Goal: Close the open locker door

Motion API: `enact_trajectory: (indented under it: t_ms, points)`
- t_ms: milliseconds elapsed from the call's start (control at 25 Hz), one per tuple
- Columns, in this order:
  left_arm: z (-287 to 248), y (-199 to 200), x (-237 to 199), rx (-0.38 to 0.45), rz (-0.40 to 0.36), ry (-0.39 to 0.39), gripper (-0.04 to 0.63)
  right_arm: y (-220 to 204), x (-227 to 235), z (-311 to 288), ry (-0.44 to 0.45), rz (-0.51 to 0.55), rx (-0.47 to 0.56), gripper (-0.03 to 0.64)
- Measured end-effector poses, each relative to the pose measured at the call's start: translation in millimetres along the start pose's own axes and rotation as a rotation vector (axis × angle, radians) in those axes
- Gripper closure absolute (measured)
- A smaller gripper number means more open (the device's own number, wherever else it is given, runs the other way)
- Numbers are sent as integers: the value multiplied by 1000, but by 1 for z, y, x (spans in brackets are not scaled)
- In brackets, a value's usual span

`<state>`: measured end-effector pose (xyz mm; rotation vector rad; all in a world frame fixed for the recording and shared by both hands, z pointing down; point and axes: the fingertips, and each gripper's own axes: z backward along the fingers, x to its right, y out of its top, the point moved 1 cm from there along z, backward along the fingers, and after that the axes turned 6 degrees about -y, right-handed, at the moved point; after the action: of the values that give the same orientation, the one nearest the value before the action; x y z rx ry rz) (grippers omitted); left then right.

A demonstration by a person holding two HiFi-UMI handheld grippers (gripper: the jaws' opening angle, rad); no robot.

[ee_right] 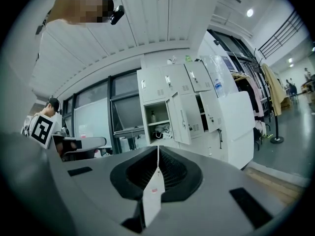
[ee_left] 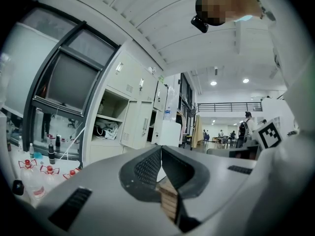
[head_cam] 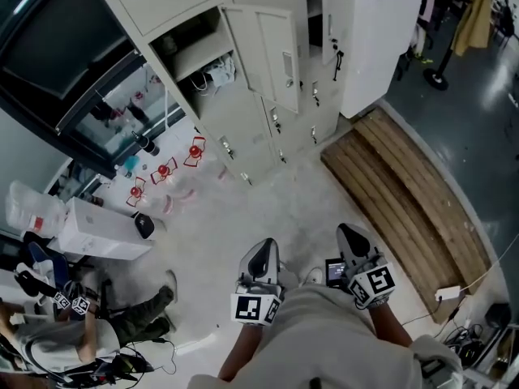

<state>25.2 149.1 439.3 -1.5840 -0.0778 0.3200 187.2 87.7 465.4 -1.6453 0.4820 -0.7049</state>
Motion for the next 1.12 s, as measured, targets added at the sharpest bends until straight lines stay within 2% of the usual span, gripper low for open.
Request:
enact_trajectory:
  t_ms: [400,800,1120]
  points:
    - [-64,-4,-32,-23,6,-42,586,3,27,-51,-40,-3,-16,588]
    - [-155,16,-77,13,16,-113,586,35,69,-126,-113,34,-1,588]
    - [-184,27,-119,28,-1,-129,586,40,65,-181,-108,25,11,588]
